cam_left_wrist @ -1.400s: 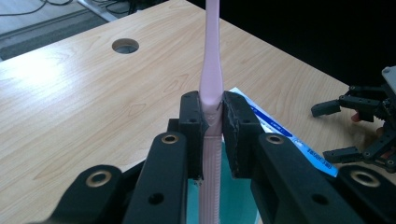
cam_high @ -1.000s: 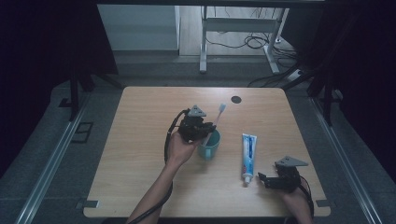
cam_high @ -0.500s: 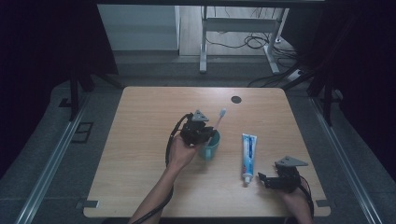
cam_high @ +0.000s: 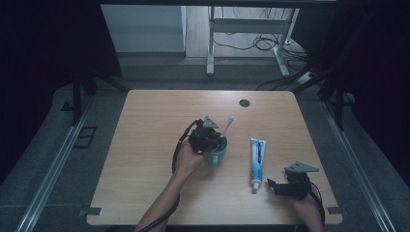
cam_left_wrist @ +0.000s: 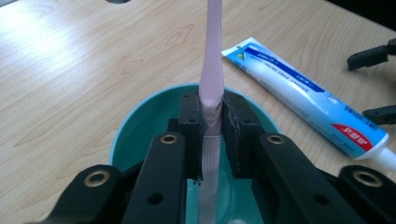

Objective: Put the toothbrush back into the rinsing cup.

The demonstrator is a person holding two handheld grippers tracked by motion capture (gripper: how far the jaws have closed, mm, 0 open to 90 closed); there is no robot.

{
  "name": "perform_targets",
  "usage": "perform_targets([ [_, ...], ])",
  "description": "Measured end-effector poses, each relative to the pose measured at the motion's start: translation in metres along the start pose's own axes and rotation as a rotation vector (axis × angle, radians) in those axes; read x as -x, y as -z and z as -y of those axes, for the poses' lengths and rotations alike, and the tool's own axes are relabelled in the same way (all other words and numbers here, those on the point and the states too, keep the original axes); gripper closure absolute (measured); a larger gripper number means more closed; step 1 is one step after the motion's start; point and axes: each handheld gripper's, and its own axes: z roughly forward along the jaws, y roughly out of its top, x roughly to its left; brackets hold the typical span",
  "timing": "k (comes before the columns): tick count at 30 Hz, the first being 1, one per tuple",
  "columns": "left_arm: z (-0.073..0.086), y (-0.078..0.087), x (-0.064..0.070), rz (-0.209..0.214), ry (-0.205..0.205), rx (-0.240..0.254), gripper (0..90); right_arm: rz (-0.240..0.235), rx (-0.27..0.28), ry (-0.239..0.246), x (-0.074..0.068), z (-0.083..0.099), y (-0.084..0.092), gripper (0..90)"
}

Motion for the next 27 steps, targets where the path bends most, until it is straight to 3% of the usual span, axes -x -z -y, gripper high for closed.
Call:
perform_targets([
  [9, 0.003, -0.0071, 0.0011, -0.015, -0.007, -0.045, 77.8, 0.0, -0.001, -0.002, -0.0001, 0.0, 0.0001, 12.1],
  [27, 0.001, -0.0016, 0.0002, -0.012, -0.002, -0.022, 71.0, 0.0, 0.0, 0.0, 0.0, 0.0, 0.0, 12.1],
])
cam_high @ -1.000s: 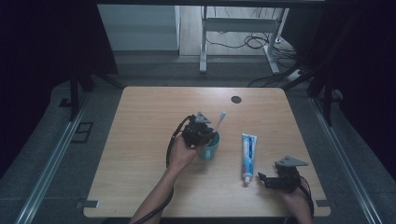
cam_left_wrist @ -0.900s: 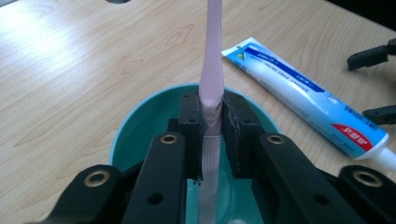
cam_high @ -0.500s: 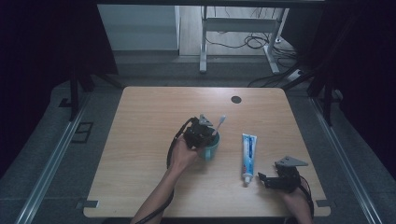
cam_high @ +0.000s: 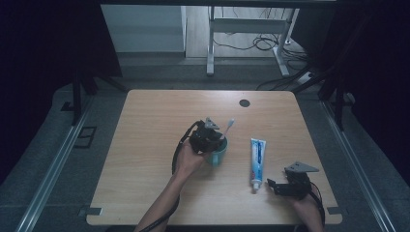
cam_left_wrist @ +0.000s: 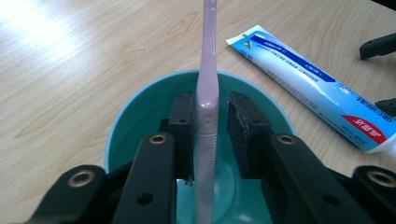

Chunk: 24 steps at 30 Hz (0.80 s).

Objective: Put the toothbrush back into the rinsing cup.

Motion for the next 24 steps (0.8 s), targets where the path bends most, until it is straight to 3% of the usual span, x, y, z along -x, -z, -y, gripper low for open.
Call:
perform_targets([
  [24, -0.001, 0.027, -0.002, -0.026, 0.0, 0.059, 48.2, 0.0, 0.0, 0.0, 0.0, 0.0, 0.0, 12.1],
])
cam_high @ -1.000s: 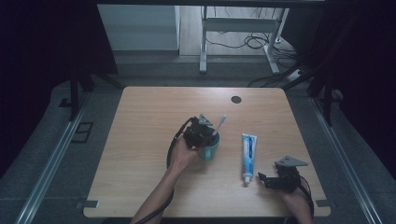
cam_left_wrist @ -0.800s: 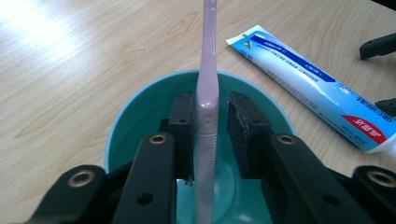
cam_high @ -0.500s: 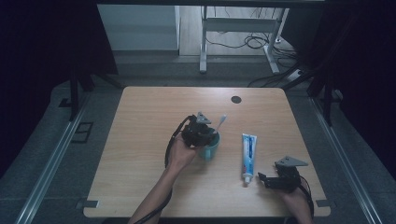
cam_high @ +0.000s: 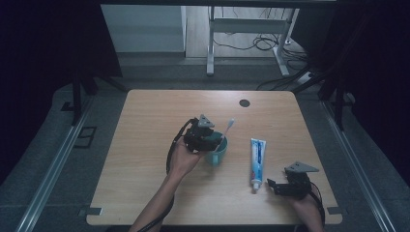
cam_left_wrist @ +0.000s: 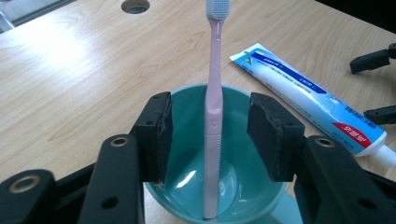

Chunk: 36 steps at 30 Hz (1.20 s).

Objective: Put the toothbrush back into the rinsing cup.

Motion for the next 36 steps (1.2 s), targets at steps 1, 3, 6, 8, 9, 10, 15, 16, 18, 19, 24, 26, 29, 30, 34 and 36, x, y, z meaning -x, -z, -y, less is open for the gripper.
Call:
perform_targets([
  [1, 0.0, 0.002, 0.0, 0.0, 0.006, 0.004, 46.8, 0.0, 0.0, 0.0, 0.0, 0.0, 0.0, 12.1],
  [3, 0.001, 0.005, -0.001, 0.002, 0.002, 0.005, 44.1, 0.001, -0.001, -0.001, 0.0, 0.0, 0.0, 12.1],
  [6, 0.002, 0.007, -0.001, 0.001, 0.005, 0.008, 41.6, 0.001, 0.0, 0.0, 0.0, 0.0, 0.0, 12.1],
  [8, 0.002, 0.01, -0.002, 0.01, 0.007, 0.012, 37.4, 0.001, 0.0, 0.001, 0.0, 0.0, 0.0, 12.1],
  [9, 0.003, 0.011, -0.001, 0.011, 0.016, 0.013, 35.6, 0.001, -0.001, -0.001, 0.0, 0.0, 0.0, 12.1],
  [10, 0.003, 0.011, -0.002, 0.012, 0.017, 0.013, 34.2, 0.001, -0.001, -0.001, 0.0, 0.0, 0.0, 12.1],
  [15, 0.006, 0.015, -0.003, 0.018, 0.019, 0.009, 26.9, 0.001, 0.0, 0.001, 0.0, 0.0, 0.0, 12.1],
  [16, 0.007, 0.016, -0.002, 0.018, 0.025, 0.007, 25.8, 0.001, -0.001, -0.001, 0.0, 0.0, 0.0, 12.1],
  [18, 0.008, 0.016, -0.003, 0.018, 0.025, 0.007, 23.8, 0.001, 0.0, 0.001, 0.0, 0.0, 0.0, 12.1],
  [19, 0.009, 0.017, -0.003, 0.018, 0.027, 0.006, 23.8, 0.001, 0.0, 0.001, 0.0, 0.0, 0.0, 12.1],
  [24, 0.015, 0.018, -0.003, 0.015, 0.032, -0.002, 18.4, 0.001, -0.001, -0.001, 0.0, 0.0, 0.0, 12.1],
  [26, 0.018, 0.02, -0.003, 0.014, 0.022, -0.01, 16.6, 0.001, 0.0, 0.001, 0.0, 0.0, 0.0, 12.1],
  [29, 0.021, 0.022, -0.002, 0.01, 0.019, -0.013, 15.2, 0.001, 0.0, 0.001, 0.0, 0.0, 0.0, 12.1],
  [30, 0.022, 0.024, -0.002, 0.01, 0.021, -0.015, 14.6, 0.001, 0.0, 0.001, 0.0, 0.0, 0.0, 12.1],
  [34, 0.026, 0.027, -0.002, 0.013, 0.023, -0.013, 14.1, 0.001, -0.001, -0.001, 0.0, 0.0, 0.0, 12.1],
  [36, 0.027, 0.03, -0.002, 0.01, 0.019, -0.013, 14.0, 0.001, -0.001, 0.001, 0.0, 0.0, 0.0, 12.1],
])
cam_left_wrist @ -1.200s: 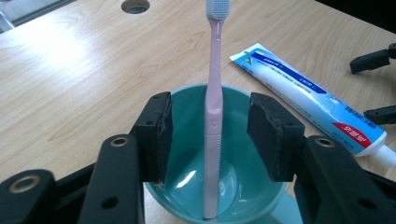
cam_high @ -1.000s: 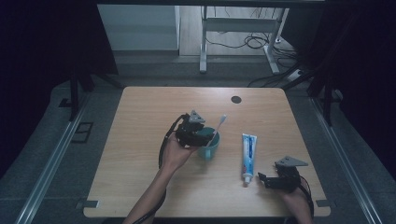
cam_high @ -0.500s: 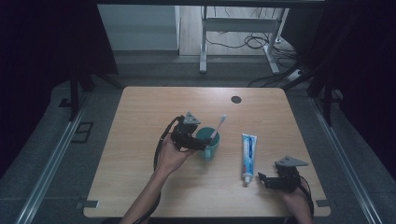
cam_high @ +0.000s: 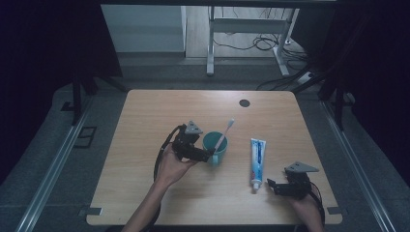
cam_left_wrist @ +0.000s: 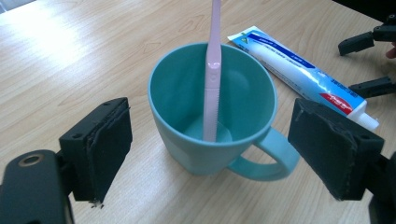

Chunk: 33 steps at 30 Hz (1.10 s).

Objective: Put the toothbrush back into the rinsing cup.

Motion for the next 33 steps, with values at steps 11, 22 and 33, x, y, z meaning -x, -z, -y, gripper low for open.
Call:
perform_targets([
  [11, 0.014, 0.008, 0.0, -0.006, -0.004, -0.01, 7.6, 0.0, 0.002, 0.002, 0.0, 0.0, 0.0, 12.1],
  [22, 0.025, 0.015, 0.001, -0.016, -0.025, -0.018, 2.5, 0.0, -0.001, 0.0, 0.0, 0.0, 0.0, 12.1],
  [33, 0.039, 0.018, 0.001, -0.032, -0.023, -0.027, 0.9, -0.001, 0.0, 0.001, 0.0, 0.0, 0.0, 12.1],
])
